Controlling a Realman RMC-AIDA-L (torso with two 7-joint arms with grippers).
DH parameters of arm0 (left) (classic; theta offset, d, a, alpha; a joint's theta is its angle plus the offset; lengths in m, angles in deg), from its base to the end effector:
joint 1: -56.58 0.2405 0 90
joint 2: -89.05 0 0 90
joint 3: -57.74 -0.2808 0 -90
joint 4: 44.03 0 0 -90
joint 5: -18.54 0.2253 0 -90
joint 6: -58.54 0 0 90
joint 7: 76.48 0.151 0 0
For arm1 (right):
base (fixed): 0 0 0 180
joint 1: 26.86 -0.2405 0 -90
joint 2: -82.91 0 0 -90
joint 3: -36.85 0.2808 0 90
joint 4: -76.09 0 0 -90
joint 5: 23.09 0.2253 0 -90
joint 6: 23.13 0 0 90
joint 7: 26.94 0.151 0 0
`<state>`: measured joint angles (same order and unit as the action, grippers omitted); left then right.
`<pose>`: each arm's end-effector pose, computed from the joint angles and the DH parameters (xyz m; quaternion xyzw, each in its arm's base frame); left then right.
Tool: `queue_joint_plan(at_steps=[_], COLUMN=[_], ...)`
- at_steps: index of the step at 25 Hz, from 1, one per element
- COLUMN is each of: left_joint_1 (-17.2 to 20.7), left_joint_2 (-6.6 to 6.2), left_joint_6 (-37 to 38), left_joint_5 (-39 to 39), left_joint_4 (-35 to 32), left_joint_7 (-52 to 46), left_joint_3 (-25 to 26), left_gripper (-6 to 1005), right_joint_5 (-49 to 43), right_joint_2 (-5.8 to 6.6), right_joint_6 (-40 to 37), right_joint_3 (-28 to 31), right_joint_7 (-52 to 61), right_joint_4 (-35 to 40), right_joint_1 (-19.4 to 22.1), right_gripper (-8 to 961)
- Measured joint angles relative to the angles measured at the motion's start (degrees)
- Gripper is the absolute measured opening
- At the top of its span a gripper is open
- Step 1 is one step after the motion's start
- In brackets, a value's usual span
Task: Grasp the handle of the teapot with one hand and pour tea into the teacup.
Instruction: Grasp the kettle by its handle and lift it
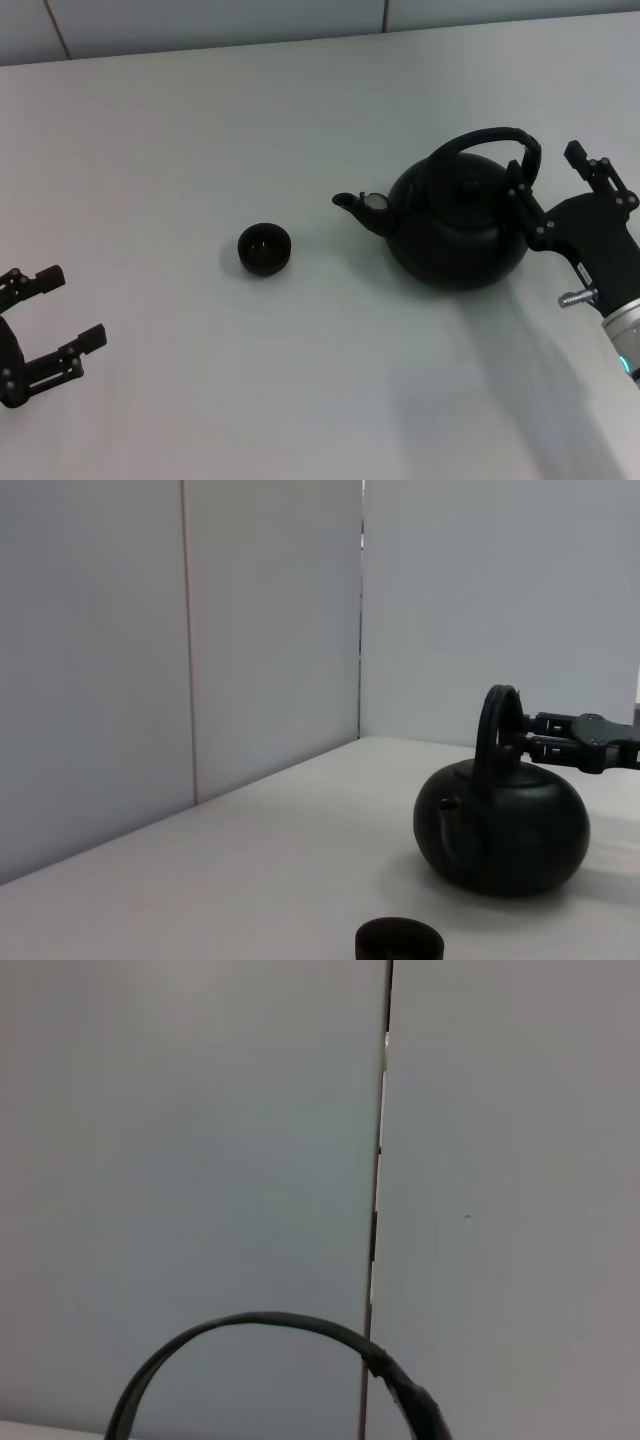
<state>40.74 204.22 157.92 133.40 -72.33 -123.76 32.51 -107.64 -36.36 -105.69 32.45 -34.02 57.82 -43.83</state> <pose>-0.3774 0.2519 0.0139 -0.9213 -0.1281 -0.2745 0.2441 0.3552 0.2587 -0.0776 -0.7156 0.1923 0.2848 0.6081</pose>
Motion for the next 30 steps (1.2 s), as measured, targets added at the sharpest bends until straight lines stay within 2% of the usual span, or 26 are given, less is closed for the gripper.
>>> queue_joint_plan(at_steps=[12,17,22,30], left_joint_1=[-0.08,-0.07,-0.03,0.31], left_joint_2=[0.42,0.51,0.64,0.99], left_joint_6=[0.02,0.01,-0.02,0.01], left_joint_5=[0.01,0.01,0.01,0.01], left_joint_4=[-0.04,-0.02,0.00,-0.04], left_joint_7=[-0.03,-0.05,-0.07,-0.09], left_joint_3=[1.02,0.99,0.97,0.97], left_gripper=[813,813,812,812], right_joint_5=[0.01,-0.13,-0.27,-0.31], right_joint_2=[-0.08,-0.04,-0.10,-0.18], right_joint_6=[0.65,0.66,0.66,0.68], right_joint_3=[0.62,0.55,0.11,0.12], right_joint_7=[2.01,5.68,6.05,6.07], right_joint_4=[1.26,2.33,2.79,2.80], right_joint_1=[-0.64,-0.73,-0.91,-1.14], right_gripper=[679,593,368,190])
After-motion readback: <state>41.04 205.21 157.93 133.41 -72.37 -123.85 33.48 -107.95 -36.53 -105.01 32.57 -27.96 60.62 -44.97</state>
